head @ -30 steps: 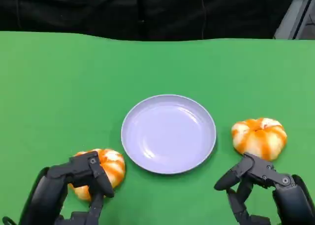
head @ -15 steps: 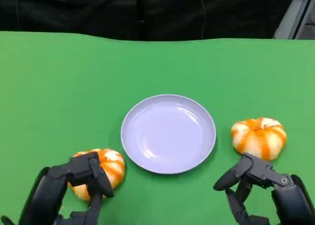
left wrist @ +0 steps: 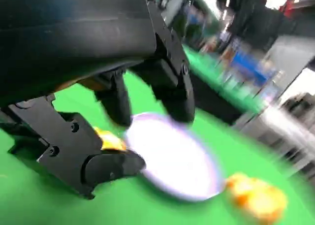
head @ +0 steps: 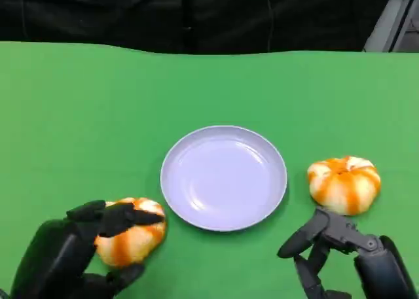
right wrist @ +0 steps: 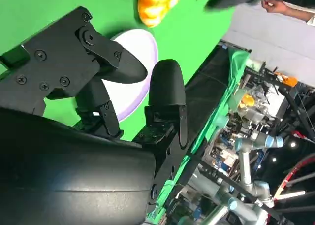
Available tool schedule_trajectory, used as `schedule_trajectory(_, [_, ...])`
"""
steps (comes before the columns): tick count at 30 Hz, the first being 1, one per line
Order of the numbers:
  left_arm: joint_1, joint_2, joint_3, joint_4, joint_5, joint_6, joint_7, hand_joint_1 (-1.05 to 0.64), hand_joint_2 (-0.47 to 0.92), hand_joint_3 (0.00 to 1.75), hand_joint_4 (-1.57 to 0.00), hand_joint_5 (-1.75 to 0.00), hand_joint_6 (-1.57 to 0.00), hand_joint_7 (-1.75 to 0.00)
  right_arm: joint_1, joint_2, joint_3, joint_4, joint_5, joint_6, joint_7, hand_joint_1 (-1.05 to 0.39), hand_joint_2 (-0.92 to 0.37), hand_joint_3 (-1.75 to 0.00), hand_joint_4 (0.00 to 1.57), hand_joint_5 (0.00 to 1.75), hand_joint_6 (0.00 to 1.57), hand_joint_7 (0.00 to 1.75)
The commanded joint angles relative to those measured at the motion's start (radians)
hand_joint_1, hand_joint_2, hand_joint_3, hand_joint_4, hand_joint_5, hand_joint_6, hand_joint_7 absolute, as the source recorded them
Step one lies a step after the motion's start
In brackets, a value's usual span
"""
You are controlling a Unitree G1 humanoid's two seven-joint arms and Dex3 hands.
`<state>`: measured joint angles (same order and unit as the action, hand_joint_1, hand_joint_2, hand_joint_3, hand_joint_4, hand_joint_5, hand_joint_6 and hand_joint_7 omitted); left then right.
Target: Grasp the bread from the table and place it into the plate.
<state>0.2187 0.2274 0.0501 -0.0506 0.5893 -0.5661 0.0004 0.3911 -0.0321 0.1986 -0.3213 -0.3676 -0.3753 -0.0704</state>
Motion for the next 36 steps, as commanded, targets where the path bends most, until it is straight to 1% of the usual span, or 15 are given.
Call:
schedule_trajectory(1, [0.01,0.03,-0.021,-0.054,0.066,0.085,0.016,-0.51,0.9,0.03,-0.16,-0.47,-0.29,0.0,0.007,0.002,0.0,-0.011,0.002,0.012,-0.013,-0.15,-0.42,-1.22,0.79,1.63,0.72,1.24])
schedule_trajectory(5, [0.013,0.041,-0.037,-0.066,0.065,0.109,0.026,-0.51,0.91,0.02,-0.15,-0.48,-0.29,0.0,0.007,0.002,0.001,-0.012,0.001,0.013,-0.014,-0.15,-0.42,-1.22,0.79,1.63,0.72,1.24])
schedule_trajectory(6, [-0.009,0.05,-0.06,-0.09,0.139,0.178,-0.017,-0.51,0.91,0.02,-0.15,-0.48,-0.29,0.0,0.004,0.003,0.002,-0.007,0.001,0.012,-0.016,-0.15,-0.42,-1.22,0.79,1.63,0.72,1.24])
schedule_trajectory(7, [-0.026,0.058,-0.08,-0.109,0.194,0.234,-0.049,-0.58,0.92,0.02,-0.09,-0.45,-0.2,0.0,0.003,0.005,0.003,-0.003,0.001,0.011,-0.018,-0.15,-0.42,-1.21,0.79,1.64,0.72,1.23])
schedule_trajectory(8, [-0.036,0.065,-0.096,-0.125,0.233,0.278,-0.07,-0.6,0.92,0.02,-0.07,-0.45,-0.17,0.0,0.002,0.005,0.003,-0.001,0.001,0.01,-0.02,-0.15,-0.42,-1.21,0.79,1.64,0.72,1.23])
schedule_trajectory(11, [-0.041,0.075,-0.122,-0.148,0.259,0.336,-0.082,-0.63,0.92,0.03,-0.05,-0.44,-0.14,0.0,0.001,0.004,0.004,0.0,0.001,0.011,-0.022,-0.15,-0.43,-1.19,0.79,1.64,0.72,1.23])
schedule_trajectory(13, [-0.096,0.071,-0.179,-0.152,0.355,0.444,-0.168,-0.64,0.92,0.02,-0.04,-0.44,-0.13,0.0,0.0,0.007,0.007,0.006,-0.001,0.007,-0.027,-0.14,-0.42,-1.19,0.79,1.63,0.72,1.23])
schedule_trajectory(15, [-0.132,0.069,-0.223,-0.151,0.419,0.516,-0.216,-0.66,0.91,0.02,-0.04,-0.45,-0.12,0.0,-0.001,0.007,0.009,0.009,0.0,0.003,-0.03,-0.14,-0.42,-1.2,0.79,1.61,0.72,1.23])
schedule_trajectory(21, [-0.15,0.084,-0.272,-0.156,0.445,0.587,-0.226,-0.68,0.91,0.01,-0.03,-0.47,-0.12,0.0,0.0,0.007,0.013,0.007,-0.001,0.005,-0.034,-0.13,-0.41,-1.21,0.8,1.6,0.72,1.24])
schedule_trajectory(25, [-0.165,0.087,-0.306,-0.151,0.478,0.641,-0.239,-0.71,0.91,0.0,0.0,-0.48,-0.11,0.0,0.005,0.008,0.017,0.0,0.001,0.012,-0.032,-0.14,-0.42,-1.21,0.81,1.64,0.72,1.24])
schedule_trajectory(30, [-0.172,0.098,-0.328,-0.152,0.474,0.67,-0.24,-0.7,0.91,0.0,0.0,-0.48,-0.1,0.0,0.006,0.011,0.017,0.0,0.007,0.013,-0.03,-0.14,-0.42,-1.19,0.8,1.63,0.72,1.24])
schedule_trajectory(34, [-0.234,0.084,-0.377,-0.037,0.521,0.721,-0.217,-0.67,0.92,0.01,-0.02,-0.48,-0.12,-0.01,0.007,0.011,0.02,0.0,-0.009,0.012,-0.035,-0.14,-0.42,-1.19,0.8,1.62,0.72,1.24])
schedule_trajectory(36, [-0.246,0.085,-0.387,-0.018,0.521,0.733,-0.207,-0.67,0.92,0.01,-0.04,-0.48,-0.14,-0.01,0.008,0.011,0.021,-0.001,-0.008,0.013,-0.035,-0.14,-0.42,-1.2,0.8,1.62,0.72,1.23])
